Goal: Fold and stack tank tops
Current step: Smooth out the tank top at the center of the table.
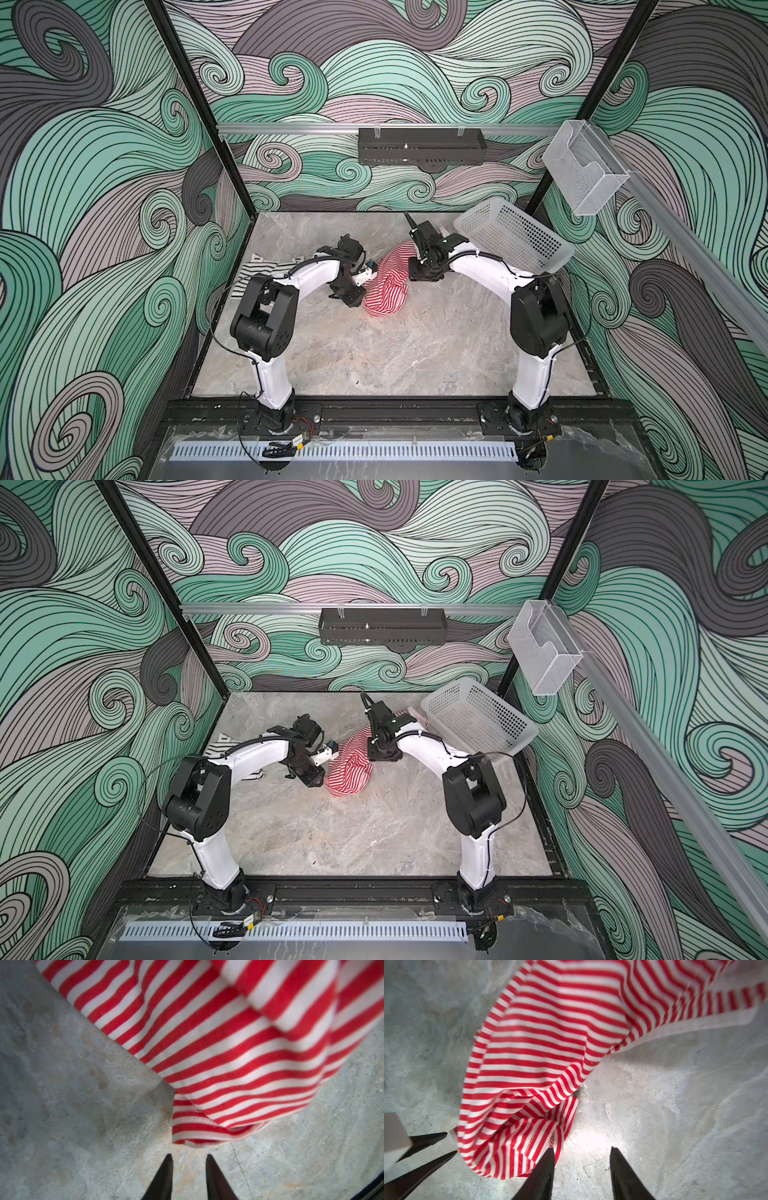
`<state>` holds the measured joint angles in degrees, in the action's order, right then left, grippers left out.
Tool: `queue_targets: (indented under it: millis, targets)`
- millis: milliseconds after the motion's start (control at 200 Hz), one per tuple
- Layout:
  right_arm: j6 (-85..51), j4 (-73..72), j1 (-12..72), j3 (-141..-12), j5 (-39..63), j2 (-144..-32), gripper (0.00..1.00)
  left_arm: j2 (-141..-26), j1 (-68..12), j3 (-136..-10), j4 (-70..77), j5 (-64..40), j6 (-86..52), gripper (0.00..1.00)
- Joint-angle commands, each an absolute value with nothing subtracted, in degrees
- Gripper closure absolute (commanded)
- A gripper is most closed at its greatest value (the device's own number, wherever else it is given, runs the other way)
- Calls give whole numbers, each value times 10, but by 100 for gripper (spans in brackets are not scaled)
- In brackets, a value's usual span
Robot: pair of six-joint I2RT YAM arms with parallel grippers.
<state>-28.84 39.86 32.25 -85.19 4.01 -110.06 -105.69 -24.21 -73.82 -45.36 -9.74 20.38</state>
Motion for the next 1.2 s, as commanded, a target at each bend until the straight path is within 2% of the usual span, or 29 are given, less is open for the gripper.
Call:
queue_targets:
  millis: [0,621,766,811,851,971,1196]
  targets:
    - [-335,327,325,-797,124,-1094,57,-1069,-248,-767,-447,-115,208,69]
    - [-366,264,321,-696,154,-1064,56,-1102,-247,-782,-428,-111,207,70]
    - [-370,258,318,-684,157,-1058,58,-1108,-247,-787,-430,-108,210,79]
    - [-372,254,316,-680,160,-1056,58,-1108,-247,-787,-431,-105,212,87]
    - [-374,250,314,-677,165,-1054,56,-1104,-247,-785,-430,-99,212,100]
    - [-387,232,308,-667,179,-1051,50,-1060,-240,-769,-438,-89,219,100]
    - [-456,101,299,-633,255,-1074,50,-935,-227,-714,-447,-61,224,100]
